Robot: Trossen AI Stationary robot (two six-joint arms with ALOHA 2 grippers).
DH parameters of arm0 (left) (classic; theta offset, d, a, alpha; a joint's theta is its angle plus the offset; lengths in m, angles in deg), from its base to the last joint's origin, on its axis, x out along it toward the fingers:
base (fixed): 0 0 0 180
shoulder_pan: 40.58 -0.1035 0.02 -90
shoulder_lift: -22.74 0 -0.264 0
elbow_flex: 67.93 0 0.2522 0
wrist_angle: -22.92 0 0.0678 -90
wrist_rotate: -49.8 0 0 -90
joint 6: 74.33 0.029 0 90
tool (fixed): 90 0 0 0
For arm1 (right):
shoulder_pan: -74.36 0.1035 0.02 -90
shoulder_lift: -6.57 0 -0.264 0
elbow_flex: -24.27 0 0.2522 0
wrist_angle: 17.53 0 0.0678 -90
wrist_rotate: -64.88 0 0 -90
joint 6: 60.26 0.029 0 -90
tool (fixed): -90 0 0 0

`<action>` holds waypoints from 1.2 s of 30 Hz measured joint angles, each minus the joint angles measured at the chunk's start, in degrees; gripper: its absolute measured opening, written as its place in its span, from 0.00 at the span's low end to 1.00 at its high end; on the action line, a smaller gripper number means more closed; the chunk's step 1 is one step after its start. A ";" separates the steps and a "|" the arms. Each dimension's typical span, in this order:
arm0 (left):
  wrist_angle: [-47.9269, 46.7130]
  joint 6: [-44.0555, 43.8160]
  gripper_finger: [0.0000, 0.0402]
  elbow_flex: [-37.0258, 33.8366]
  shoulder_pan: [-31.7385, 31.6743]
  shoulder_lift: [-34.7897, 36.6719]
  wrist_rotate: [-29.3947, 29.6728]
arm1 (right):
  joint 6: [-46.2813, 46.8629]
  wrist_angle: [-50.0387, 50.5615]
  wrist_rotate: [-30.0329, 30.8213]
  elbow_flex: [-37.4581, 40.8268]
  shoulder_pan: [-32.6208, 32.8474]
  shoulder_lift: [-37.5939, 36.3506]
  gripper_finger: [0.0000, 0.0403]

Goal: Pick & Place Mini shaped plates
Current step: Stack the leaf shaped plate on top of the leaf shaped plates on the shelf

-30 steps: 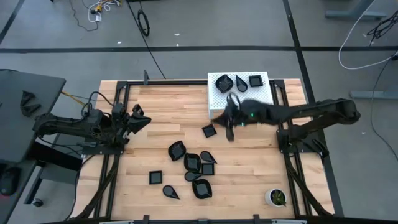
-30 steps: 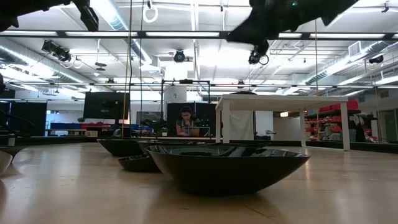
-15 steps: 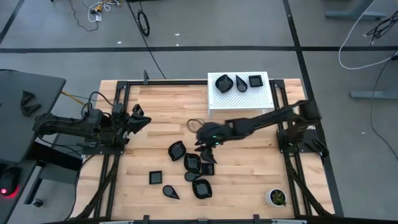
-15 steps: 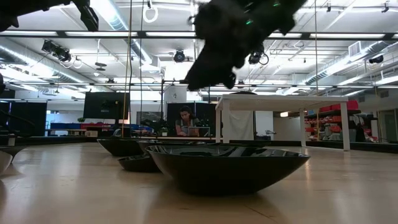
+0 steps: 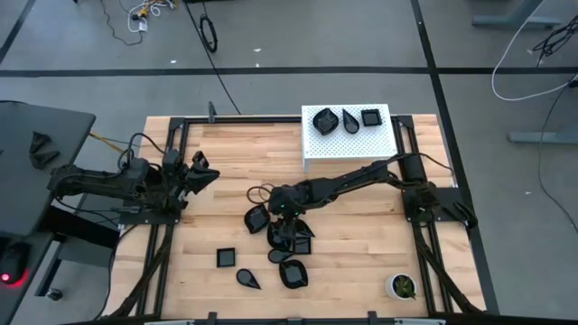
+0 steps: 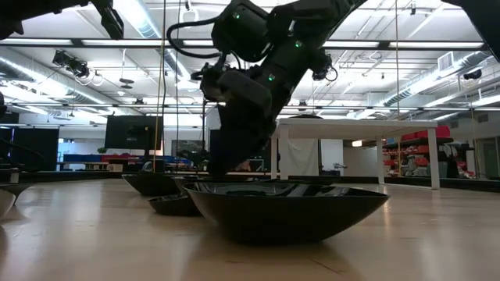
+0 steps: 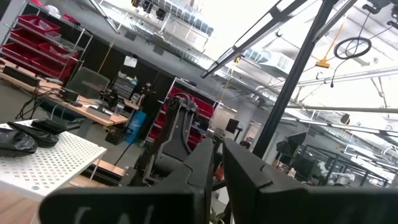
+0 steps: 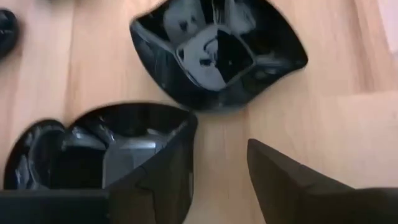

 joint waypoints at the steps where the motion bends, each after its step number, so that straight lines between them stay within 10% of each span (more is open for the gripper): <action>1: 0.00 0.00 0.10 0.01 0.00 0.01 0.00 | -0.03 0.56 -0.01 0.01 0.01 0.00 0.44; 36: 0.00 0.00 0.10 0.01 0.00 0.02 0.00 | -0.98 -1.32 -5.05 0.43 -0.47 0.53 0.06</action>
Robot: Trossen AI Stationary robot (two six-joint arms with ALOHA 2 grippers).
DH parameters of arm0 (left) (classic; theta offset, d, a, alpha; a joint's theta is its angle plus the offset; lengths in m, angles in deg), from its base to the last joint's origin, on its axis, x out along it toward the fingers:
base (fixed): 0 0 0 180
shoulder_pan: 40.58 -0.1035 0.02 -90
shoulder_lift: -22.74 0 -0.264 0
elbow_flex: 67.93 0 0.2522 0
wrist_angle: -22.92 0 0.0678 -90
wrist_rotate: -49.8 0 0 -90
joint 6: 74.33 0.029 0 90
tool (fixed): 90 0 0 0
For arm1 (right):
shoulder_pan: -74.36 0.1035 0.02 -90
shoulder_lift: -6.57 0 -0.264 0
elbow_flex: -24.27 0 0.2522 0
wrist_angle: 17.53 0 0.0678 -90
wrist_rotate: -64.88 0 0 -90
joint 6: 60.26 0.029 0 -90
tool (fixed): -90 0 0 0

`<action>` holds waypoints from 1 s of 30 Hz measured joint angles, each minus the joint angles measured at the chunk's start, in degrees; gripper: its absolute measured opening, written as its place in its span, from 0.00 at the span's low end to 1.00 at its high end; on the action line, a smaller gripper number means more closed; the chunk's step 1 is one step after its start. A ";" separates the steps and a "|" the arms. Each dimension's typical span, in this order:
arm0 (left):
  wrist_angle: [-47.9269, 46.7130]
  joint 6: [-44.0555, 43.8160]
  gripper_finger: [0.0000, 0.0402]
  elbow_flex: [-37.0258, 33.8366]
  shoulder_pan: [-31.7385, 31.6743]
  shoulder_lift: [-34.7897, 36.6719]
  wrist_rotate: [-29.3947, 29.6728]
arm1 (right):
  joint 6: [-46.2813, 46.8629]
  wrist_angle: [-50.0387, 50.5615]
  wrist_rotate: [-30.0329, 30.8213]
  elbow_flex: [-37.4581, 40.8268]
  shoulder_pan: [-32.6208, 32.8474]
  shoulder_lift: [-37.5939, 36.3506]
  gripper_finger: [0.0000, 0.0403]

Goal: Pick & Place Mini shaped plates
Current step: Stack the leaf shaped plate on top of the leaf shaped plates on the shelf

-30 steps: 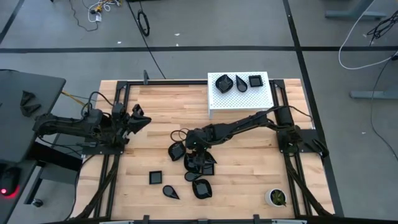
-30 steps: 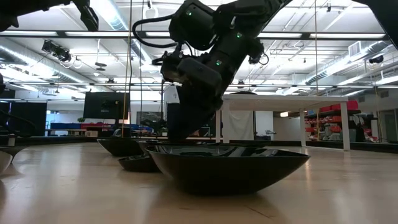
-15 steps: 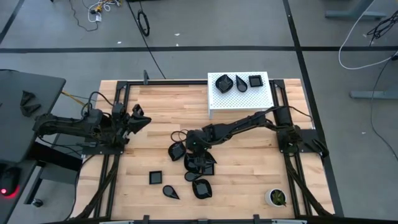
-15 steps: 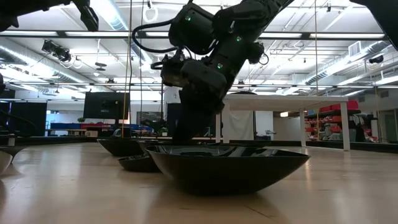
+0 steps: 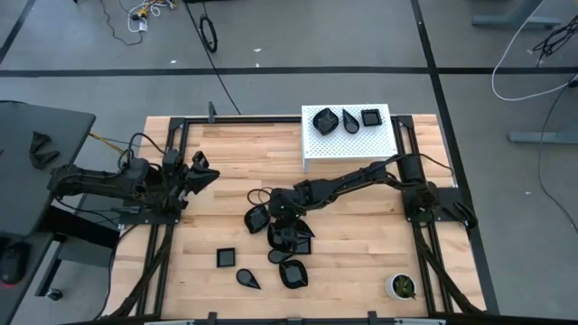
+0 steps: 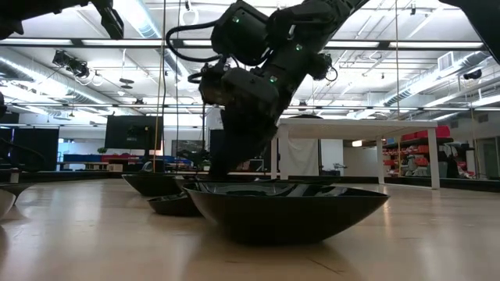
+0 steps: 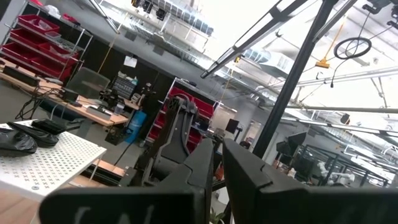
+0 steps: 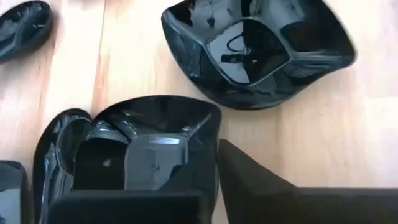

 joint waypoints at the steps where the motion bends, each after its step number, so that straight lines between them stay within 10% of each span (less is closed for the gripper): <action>1: 0.00 0.00 0.10 0.00 -0.01 -0.02 0.01 | 0.00 1.02 0.00 0.00 -0.17 -0.57 0.04; 14: -0.01 0.00 0.10 0.01 -0.02 -0.02 0.00 | 0.70 5.26 0.09 -0.04 -3.38 -11.52 0.02; 30: 0.04 0.00 0.10 0.01 0.00 0.00 0.02 | 3.36 0.31 -2.49 0.02 -0.86 0.15 0.31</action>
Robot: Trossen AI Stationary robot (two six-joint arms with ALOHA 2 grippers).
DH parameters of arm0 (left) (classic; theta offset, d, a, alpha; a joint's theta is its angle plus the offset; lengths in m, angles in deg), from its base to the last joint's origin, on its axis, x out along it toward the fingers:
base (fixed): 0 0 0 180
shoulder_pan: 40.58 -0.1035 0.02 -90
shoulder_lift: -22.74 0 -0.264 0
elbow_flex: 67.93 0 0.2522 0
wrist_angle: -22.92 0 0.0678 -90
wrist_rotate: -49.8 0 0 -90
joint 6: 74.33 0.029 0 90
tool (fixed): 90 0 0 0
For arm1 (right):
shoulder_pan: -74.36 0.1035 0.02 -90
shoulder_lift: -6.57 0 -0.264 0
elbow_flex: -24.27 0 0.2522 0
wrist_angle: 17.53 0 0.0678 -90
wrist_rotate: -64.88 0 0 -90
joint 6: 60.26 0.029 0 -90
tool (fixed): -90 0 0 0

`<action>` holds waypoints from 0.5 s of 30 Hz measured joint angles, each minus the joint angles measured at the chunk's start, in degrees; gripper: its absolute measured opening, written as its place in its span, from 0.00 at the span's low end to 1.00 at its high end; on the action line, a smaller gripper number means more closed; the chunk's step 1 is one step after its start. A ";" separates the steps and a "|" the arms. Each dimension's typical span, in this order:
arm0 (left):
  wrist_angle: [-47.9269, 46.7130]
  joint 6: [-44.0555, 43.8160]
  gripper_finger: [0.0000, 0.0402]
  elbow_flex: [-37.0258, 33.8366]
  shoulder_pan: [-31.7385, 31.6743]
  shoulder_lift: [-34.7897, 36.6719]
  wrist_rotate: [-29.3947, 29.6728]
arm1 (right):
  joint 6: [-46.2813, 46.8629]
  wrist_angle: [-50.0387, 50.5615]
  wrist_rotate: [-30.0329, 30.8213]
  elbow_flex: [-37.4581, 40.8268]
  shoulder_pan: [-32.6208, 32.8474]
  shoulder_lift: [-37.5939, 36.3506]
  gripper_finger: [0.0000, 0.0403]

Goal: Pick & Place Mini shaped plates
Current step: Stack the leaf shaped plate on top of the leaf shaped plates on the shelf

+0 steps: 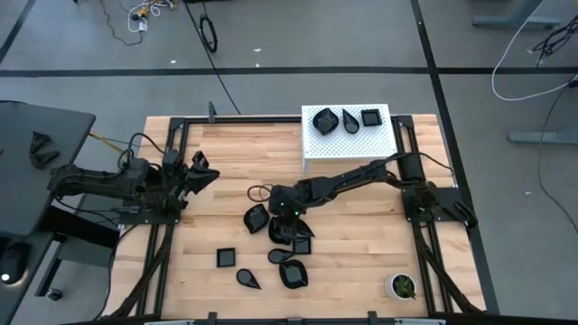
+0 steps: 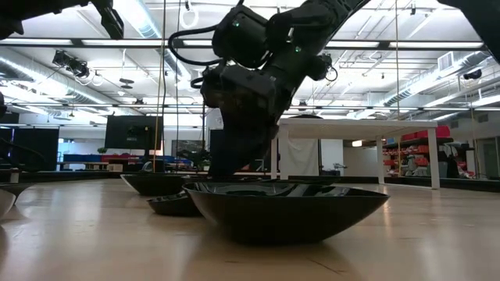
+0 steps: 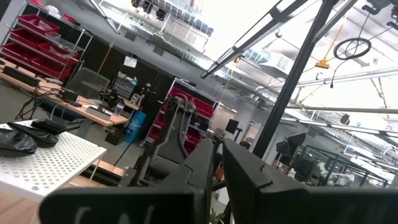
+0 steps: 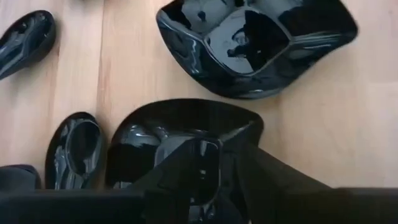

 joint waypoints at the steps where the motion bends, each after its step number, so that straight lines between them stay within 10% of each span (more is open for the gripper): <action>1: -0.01 0.00 0.10 0.00 -0.01 0.00 -0.02 | 0.05 -0.36 -0.03 0.00 0.00 0.16 0.31; 15: -0.04 0.00 0.10 -0.02 -0.02 0.00 -0.02 | -1.16 -1.47 -0.52 0.00 -0.06 -1.47 0.16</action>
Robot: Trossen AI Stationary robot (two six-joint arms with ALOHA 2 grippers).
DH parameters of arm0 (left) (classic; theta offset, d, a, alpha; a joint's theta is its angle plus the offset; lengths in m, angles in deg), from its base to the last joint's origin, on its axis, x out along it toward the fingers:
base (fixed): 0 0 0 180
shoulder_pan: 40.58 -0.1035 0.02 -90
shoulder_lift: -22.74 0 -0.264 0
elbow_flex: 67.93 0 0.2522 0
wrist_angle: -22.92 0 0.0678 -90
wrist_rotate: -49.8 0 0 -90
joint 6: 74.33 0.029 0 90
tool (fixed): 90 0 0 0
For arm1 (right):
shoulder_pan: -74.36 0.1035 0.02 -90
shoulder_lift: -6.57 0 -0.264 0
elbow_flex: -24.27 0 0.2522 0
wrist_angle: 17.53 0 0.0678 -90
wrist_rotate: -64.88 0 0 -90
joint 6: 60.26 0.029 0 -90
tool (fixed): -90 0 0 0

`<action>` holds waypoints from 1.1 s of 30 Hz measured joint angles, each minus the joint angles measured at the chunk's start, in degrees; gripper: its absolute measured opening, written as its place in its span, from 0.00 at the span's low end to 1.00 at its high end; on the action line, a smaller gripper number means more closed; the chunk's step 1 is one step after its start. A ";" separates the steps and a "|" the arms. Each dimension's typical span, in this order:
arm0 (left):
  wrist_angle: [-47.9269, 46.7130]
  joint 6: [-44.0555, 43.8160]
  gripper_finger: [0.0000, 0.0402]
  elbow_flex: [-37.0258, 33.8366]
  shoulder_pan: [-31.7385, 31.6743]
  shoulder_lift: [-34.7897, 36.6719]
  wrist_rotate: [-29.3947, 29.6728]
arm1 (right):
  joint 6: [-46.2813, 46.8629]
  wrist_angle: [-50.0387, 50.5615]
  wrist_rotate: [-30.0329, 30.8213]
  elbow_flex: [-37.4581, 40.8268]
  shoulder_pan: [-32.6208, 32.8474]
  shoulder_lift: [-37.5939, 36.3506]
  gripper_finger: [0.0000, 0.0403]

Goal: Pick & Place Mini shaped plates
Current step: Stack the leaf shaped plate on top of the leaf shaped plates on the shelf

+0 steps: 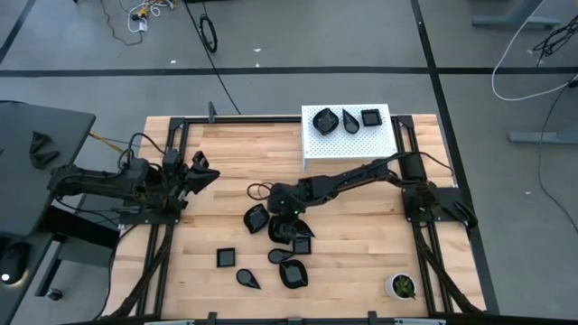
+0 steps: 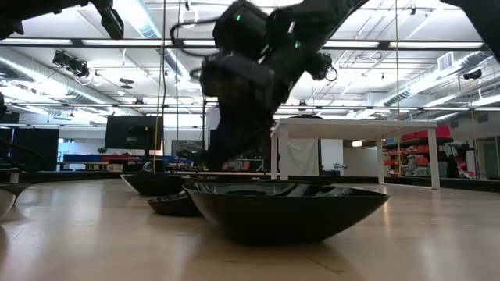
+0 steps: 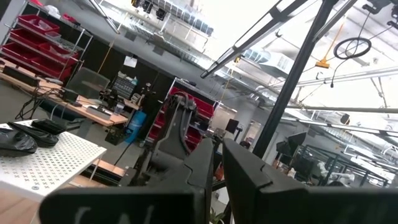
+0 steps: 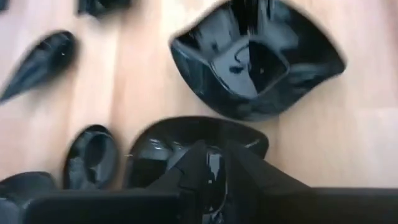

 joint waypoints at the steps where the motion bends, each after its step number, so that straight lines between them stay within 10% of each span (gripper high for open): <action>1: 0.02 0.00 0.10 0.00 0.01 -0.01 0.01 | -0.13 0.20 0.03 0.00 -0.04 -0.79 0.17; 14: 0.02 -0.02 0.10 0.02 0.00 -0.01 0.00 | 2.06 5.73 5.41 -0.04 -0.81 -0.39 0.40; 33: 0.04 0.00 0.10 0.00 0.02 0.00 0.00 | 1.35 3.67 4.59 -0.04 -0.13 -0.13 0.32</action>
